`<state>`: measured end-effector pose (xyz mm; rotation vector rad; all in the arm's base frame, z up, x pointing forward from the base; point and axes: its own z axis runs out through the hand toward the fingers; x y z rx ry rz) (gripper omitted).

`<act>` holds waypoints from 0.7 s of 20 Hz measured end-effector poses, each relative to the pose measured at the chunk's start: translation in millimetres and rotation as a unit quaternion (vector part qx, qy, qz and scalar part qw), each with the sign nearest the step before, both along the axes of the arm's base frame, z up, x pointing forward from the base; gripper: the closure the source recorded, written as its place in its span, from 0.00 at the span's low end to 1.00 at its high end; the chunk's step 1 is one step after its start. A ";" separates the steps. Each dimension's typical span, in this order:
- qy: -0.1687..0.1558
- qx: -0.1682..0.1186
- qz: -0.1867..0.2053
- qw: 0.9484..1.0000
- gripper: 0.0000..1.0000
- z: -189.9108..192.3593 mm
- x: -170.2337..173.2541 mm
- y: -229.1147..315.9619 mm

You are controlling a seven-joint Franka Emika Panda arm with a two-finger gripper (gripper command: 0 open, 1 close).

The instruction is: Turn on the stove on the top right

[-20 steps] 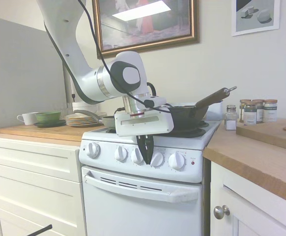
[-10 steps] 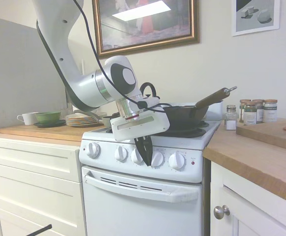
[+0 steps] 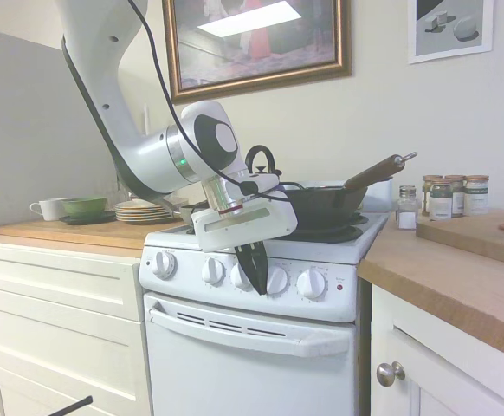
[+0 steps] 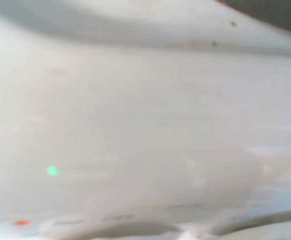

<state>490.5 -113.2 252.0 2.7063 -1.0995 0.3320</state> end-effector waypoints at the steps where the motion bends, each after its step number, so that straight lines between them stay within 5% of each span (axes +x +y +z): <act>1: 0.000 0.004 0.005 1.000 1.00 2.9 -0.4 2.3; 14: -0.006 0.043 0.023 0.999 1.00 31.2 -39.4 20.9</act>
